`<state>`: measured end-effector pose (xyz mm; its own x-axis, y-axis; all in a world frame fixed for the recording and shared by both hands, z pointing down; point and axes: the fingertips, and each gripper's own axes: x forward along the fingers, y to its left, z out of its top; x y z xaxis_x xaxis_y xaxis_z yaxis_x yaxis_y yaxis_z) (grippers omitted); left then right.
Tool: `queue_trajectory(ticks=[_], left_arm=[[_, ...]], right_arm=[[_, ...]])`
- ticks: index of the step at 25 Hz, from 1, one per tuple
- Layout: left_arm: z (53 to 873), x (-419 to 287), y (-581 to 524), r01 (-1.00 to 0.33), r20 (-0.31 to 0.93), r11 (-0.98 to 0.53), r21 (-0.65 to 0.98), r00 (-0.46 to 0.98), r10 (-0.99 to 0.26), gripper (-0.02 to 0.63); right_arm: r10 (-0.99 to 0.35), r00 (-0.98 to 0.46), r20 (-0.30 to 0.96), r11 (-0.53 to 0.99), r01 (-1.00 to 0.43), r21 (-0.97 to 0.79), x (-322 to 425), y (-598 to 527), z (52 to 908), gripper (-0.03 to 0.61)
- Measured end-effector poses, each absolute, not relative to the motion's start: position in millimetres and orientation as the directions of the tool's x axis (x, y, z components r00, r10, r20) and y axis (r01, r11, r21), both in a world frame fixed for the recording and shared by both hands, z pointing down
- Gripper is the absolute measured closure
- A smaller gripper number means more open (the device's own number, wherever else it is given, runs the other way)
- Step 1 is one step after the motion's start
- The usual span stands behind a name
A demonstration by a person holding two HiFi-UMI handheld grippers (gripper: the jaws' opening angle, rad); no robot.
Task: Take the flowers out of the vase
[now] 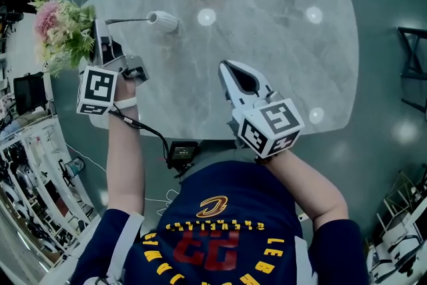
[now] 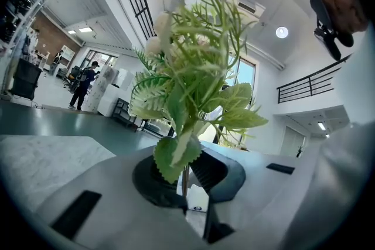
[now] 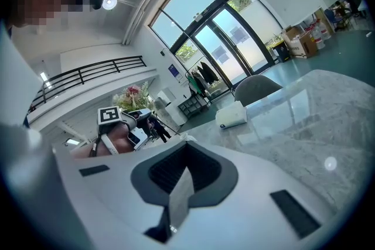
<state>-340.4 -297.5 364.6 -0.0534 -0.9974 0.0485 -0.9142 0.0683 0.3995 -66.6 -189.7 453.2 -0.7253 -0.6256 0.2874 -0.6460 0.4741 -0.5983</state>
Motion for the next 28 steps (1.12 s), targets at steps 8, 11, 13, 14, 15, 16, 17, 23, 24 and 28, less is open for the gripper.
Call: queue_trajectory(ticks=[8,11,13,14,15,16,17,23,24,28], left_arm=[[348.3,-357.6,-286.4,-0.885,0.018,0.085,0.457,-0.086,-0.996,0.581],[352.4,-361.4,-283.3,-0.88,0.01,0.09,0.466,-0.097,-0.995,0.581],[351.7,-362.9,-280.0,-0.878,0.005,0.094,0.469,-0.104,-0.995,0.581],[349.6,-364.1,-277.6,-0.877,0.003,0.095,0.471,-0.106,-0.994,0.581],[347.1,-365.4,-275.1,-0.876,0.0,0.094,0.472,-0.107,-0.994,0.581],[344.8,-366.4,-272.7,-0.876,-0.002,0.093,0.474,-0.107,-0.994,0.581],[343.4,-367.0,-271.0,-0.875,-0.004,0.092,0.476,-0.106,-0.994,0.581],[361.9,-367.1,-278.1,-0.873,-0.007,0.099,0.478,-0.117,-0.993,0.581],[365.2,-366.0,-281.0,-0.873,-0.007,0.099,0.477,-0.117,-0.993,0.581],[350.7,-364.2,-275.3,-0.871,-0.015,0.094,0.483,-0.116,-0.993,0.581]], right_arm=[[-0.615,-0.734,0.288,0.495,-0.643,-0.584,-72.8,-187.5,445.6,0.575],[-0.608,-0.737,0.296,0.502,-0.645,-0.576,-71.9,-185.5,453.8,0.575],[-0.605,-0.738,0.299,0.506,-0.647,-0.57,-71.0,-183.6,454.4,0.575],[-0.605,-0.737,0.3,0.508,-0.648,-0.567,-71.4,-181.7,452.5,0.575],[-0.606,-0.736,0.3,0.51,-0.65,-0.564,-72.3,-179.2,450.0,0.575],[-0.608,-0.735,0.299,0.512,-0.651,-0.56,-73.0,-176.5,447.6,0.575],[-0.61,-0.734,0.299,0.513,-0.653,-0.558,-73.4,-174.2,445.8,0.575],[-0.612,-0.733,0.296,0.52,-0.655,-0.547,-68.8,-183.0,462.6,0.575],[-0.614,-0.733,0.294,0.521,-0.656,-0.546,-66.9,-186.0,465.9,0.575],[-0.626,-0.725,0.287,0.522,-0.663,-0.538,-61.9,-180.6,449.5,0.575]])
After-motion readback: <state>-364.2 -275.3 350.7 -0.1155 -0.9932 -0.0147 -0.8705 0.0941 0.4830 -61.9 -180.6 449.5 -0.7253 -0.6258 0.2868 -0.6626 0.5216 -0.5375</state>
